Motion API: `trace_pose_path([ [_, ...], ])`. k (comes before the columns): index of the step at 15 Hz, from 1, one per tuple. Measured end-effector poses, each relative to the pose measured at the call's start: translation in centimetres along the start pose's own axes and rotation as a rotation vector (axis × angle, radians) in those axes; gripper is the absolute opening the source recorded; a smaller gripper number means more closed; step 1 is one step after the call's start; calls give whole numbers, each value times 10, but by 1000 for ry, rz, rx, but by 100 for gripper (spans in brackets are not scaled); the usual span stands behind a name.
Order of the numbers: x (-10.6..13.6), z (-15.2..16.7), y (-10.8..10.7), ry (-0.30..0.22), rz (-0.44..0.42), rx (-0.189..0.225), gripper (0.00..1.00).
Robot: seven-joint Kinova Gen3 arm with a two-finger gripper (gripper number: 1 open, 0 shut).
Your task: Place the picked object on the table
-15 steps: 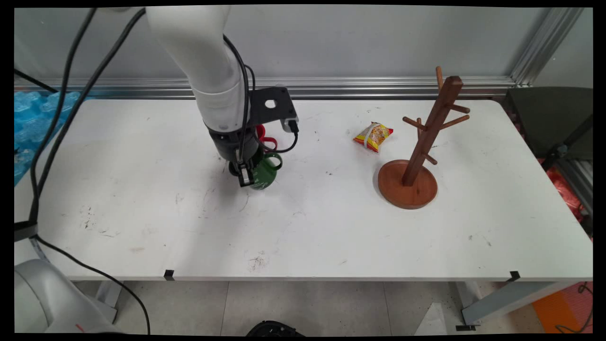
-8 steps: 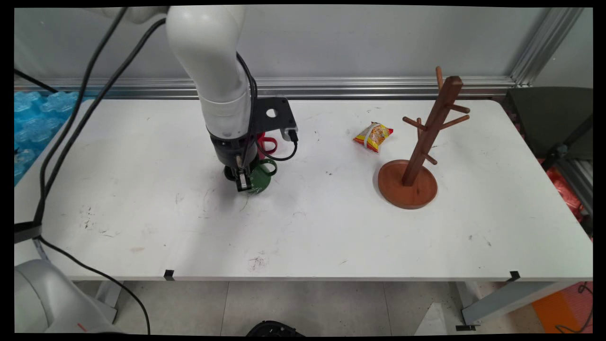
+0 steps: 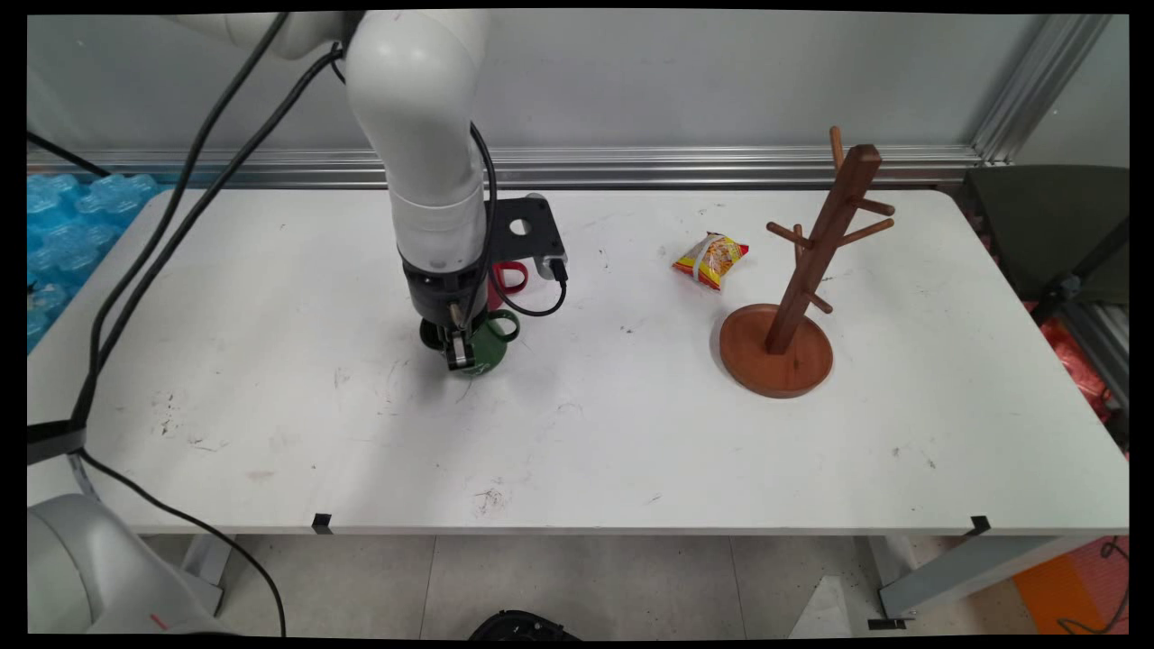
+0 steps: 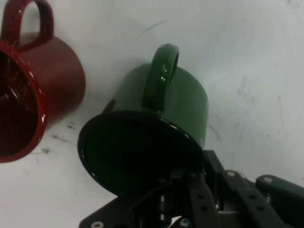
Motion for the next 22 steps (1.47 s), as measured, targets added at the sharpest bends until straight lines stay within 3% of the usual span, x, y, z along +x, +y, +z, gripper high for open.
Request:
trace_pose_path([
  [9,1,3,3,-76,-25,8,0],
  [22,10,12,6,-122,-57,5,0],
])
